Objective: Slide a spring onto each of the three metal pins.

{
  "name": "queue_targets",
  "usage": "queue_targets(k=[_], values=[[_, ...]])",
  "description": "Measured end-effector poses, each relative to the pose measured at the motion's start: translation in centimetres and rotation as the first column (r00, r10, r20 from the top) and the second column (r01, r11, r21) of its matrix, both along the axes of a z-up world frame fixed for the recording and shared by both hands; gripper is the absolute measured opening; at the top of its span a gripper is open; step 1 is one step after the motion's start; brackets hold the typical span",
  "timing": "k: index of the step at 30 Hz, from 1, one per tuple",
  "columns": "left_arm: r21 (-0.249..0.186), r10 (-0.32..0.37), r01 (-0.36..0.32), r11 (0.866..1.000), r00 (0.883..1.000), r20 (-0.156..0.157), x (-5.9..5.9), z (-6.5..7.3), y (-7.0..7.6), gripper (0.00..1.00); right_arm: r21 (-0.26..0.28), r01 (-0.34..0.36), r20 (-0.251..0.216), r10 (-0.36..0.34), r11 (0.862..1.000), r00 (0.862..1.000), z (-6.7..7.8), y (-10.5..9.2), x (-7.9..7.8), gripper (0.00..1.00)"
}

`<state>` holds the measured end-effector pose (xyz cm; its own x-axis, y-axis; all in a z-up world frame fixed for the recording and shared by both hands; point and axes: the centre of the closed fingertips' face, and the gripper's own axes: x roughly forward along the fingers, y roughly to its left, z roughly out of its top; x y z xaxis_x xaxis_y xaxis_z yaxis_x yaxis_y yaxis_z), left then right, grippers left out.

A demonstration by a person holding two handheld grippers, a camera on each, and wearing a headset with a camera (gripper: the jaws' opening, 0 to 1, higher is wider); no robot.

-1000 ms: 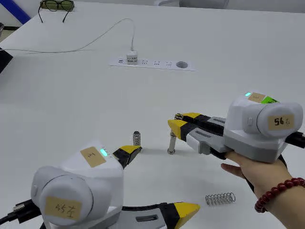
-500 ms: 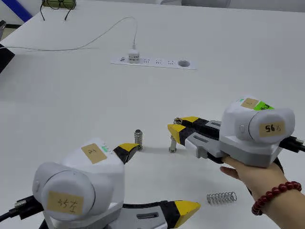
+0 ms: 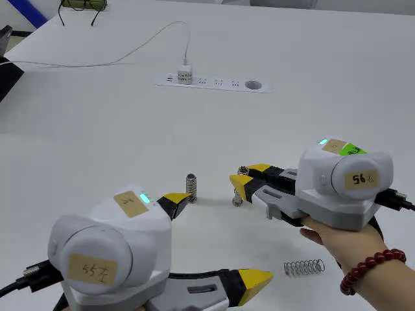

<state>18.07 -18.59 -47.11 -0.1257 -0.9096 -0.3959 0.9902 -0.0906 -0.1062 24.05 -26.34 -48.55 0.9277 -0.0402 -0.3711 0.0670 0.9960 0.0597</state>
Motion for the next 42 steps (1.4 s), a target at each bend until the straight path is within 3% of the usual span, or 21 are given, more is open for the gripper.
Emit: queue_targets(k=[26, 36, 42], values=[[0.005, 0.004, -0.004, 1.000, 1.000, 0.003, 0.2, -0.1, 0.1, 0.86, 0.020, 0.019, -0.056, -0.017, 1.000, 0.998, -2.4, 0.1, -0.3, 0.12], [0.003, -0.002, 0.002, 1.000, 1.000, 0.008, 0.0, 0.0, 0.1, 0.85, 0.021, 0.018, -0.053, -0.017, 1.000, 0.998, -2.3, 0.3, -0.3, 0.13], [0.009, -0.007, 0.007, 1.000, 1.000, 0.009, -0.1, -0.2, 0.2, 0.84, 0.028, 0.022, -0.039, -0.020, 0.999, 0.999, -1.5, 0.4, -0.2, 0.22]])
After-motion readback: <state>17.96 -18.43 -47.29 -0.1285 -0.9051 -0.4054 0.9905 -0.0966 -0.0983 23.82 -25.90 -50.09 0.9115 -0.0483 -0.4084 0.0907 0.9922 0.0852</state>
